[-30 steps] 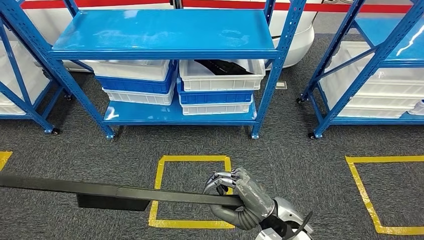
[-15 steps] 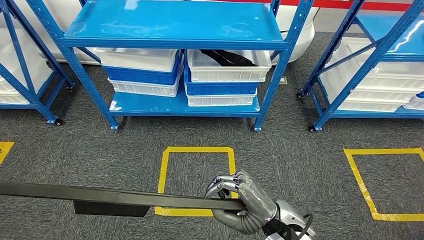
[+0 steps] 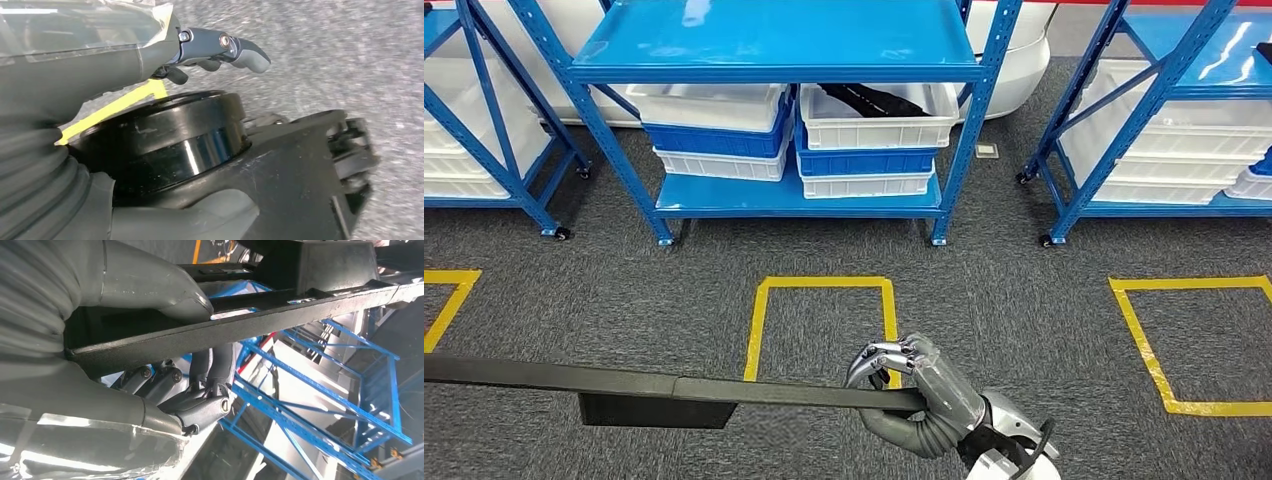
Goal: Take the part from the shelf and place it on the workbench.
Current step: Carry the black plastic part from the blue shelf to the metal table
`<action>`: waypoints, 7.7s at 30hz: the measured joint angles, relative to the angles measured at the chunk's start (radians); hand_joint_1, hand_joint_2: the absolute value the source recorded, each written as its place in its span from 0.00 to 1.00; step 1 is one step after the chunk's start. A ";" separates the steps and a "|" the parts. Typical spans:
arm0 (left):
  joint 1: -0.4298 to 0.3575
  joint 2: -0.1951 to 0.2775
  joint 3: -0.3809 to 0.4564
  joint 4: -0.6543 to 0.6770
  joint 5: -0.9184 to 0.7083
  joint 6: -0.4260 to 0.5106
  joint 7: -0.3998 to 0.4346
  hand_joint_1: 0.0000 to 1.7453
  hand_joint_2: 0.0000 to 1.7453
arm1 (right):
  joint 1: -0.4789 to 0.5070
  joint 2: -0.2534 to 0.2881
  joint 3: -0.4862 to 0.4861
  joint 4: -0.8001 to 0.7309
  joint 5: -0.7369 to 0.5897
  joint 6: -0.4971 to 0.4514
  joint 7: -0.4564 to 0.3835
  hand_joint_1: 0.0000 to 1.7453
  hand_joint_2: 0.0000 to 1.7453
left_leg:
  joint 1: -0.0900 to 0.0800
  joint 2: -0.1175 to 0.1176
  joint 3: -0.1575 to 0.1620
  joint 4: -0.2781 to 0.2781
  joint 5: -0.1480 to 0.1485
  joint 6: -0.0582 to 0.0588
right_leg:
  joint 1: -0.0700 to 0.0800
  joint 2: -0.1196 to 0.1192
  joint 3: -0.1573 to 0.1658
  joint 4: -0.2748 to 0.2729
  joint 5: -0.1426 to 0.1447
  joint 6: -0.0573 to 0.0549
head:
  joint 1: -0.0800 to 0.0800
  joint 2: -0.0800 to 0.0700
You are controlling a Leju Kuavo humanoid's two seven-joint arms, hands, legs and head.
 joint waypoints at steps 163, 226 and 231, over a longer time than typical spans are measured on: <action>0.042 -0.013 0.221 0.109 0.221 0.315 0.084 0.00 1.00 | -0.224 0.074 0.117 0.200 0.080 0.054 0.048 1.00 1.00 | -0.002 0.012 0.119 -0.343 0.135 0.056 | 0.006 0.016 -0.022 0.079 -0.067 0.033 | 0.008 0.000; 0.041 -0.007 0.144 0.076 0.186 0.312 0.144 0.00 1.00 | -0.217 0.042 0.136 0.204 0.078 0.051 0.012 1.00 1.00 | -0.010 0.005 0.086 -0.294 0.117 0.061 | 0.005 -0.009 -0.036 0.148 -0.113 0.033 | 0.002 0.000; 0.042 -0.004 0.143 0.074 0.187 0.311 0.144 0.00 1.00 | -0.232 0.039 0.136 0.212 0.091 0.043 0.016 1.00 1.00 | -0.013 -0.037 0.084 -0.291 0.118 0.064 | 0.006 0.012 -0.094 0.255 -0.136 0.046 | 0.005 0.000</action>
